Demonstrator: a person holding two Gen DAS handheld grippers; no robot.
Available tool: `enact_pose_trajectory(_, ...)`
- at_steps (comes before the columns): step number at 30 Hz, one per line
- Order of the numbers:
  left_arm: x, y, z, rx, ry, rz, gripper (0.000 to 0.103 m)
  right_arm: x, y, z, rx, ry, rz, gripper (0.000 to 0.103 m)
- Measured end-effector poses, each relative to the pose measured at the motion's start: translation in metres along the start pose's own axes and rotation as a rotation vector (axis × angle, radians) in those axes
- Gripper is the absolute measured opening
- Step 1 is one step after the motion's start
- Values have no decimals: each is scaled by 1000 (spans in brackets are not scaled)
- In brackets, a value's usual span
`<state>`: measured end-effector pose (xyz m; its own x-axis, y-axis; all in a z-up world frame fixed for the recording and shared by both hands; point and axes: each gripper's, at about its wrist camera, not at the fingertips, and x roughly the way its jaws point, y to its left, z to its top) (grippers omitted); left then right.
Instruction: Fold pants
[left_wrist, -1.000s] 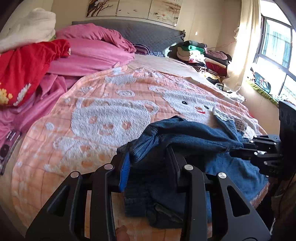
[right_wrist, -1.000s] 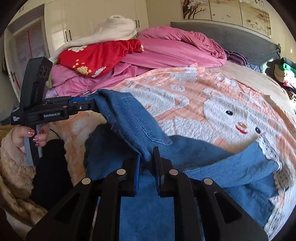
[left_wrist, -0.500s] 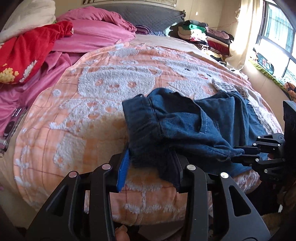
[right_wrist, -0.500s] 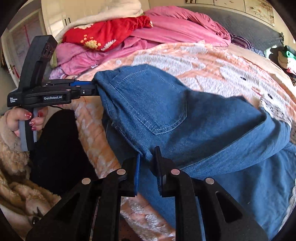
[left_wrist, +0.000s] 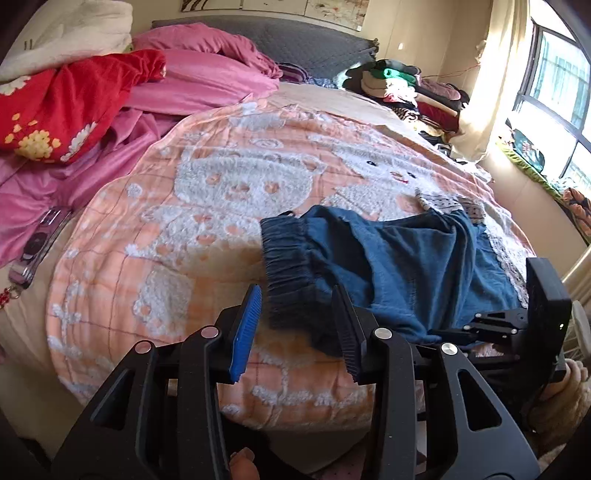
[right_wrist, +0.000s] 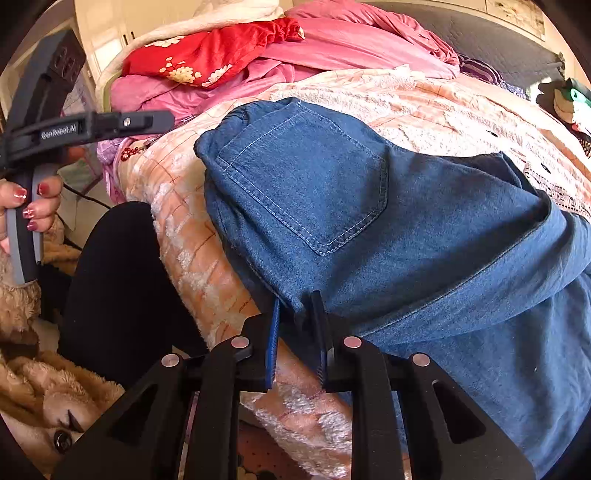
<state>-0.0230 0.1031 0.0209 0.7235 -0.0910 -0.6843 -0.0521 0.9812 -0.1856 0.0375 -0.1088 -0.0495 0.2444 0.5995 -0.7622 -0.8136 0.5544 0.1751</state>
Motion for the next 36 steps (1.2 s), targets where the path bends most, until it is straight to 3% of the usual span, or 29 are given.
enact_pose_trajectory(5, 29, -34, 8, 57, 32, -79, 32, -3, 7, -3, -3, -6, 12, 21)
enact_pose_trajectory(8, 60, -41, -1, 94, 125, 33, 32, -17, 4, -4, 35, -28, 40, 21)
enact_pose_trajectory(10, 71, -37, -12, 78, 162, 37, 32, -29, 0, -3, 70, -50, 54, 23)
enact_pose_trajectory(17, 72, -29, -23, 71, 153, 15, 32, -49, -18, 12, 127, -142, -33, 37)
enact_pose_trajectory(28, 73, -30, -23, 74, 145, 16, 32, 1, -36, 15, 227, 6, -91, 43)
enact_pose_trajectory(30, 67, -31, -20, 68, 141, 19, 32, -8, -37, 15, 256, -2, -68, 44)
enact_pose_trajectory(32, 53, -34, -15, 68, 118, 8, 39, -23, -39, 12, 287, -50, -39, 51)
enact_pose_trajectory(36, 30, -41, -5, 90, 64, 15, 45, -55, -48, 6, 337, -112, -69, 54)
